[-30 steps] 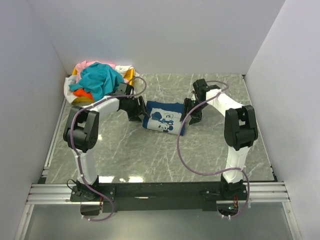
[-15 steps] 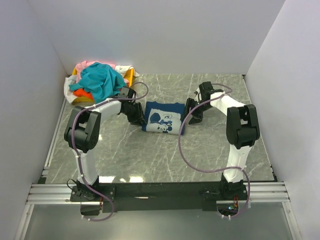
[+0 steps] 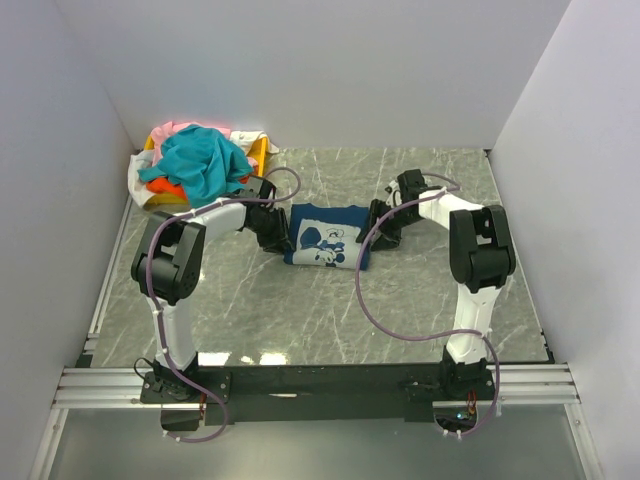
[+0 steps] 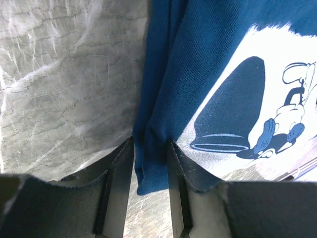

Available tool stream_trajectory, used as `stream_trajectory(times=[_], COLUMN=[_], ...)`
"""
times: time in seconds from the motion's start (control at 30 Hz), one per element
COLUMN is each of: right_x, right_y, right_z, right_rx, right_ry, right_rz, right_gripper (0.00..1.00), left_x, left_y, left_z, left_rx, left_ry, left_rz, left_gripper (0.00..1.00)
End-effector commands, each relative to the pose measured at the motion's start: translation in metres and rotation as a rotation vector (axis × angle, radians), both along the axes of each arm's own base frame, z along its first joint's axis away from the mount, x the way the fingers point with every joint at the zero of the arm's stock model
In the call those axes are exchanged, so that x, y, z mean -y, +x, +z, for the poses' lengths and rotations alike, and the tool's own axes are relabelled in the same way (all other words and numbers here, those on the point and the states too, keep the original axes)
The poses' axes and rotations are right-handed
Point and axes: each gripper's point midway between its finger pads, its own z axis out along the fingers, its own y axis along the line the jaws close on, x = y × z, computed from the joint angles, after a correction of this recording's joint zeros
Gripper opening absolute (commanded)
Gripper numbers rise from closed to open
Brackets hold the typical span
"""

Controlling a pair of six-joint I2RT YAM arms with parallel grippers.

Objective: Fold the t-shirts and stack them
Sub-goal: Neatly place the folded tshirt to the corner

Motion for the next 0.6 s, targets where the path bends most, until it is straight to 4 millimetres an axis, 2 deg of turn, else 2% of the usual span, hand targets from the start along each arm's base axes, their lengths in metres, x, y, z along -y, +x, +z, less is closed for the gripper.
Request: stream_trajectory(times=[0.0, 0.2, 0.37, 0.47, 0.57], right_x=[-0.008, -0.016, -0.024, -0.027, -0.025], right_y=[0.004, 0.002, -0.001, -0.002, -0.002], right_z=[-0.005, -0.014, -0.019, -0.021, -0.022], right_rx=[0.016, -0.002, -0.011, -0.017, -0.018], right_ry=[0.042, 0.055, 0.057, 0.052, 0.031], right_rz=[0.013, 0.021, 0.040, 0.048, 0.044], right_gripper=[0.64, 0.64, 0.58, 0.52, 0.41], left_x=[-0.001, 0.001, 0.002, 0.003, 0.004], left_y=[-0.006, -0.007, -0.007, -0.006, -0.005], left_z=[-0.011, -0.010, -0.008, -0.007, -0.006], left_rx=[-0.014, -0.011, -0.007, -0.004, 0.001], left_ry=[0.025, 0.017, 0.013, 0.008, 0.006], left_rz=[-0.022, -0.022, -0.023, -0.023, -0.023], left_gripper=[0.38, 0.37, 0.37, 0.37, 0.39])
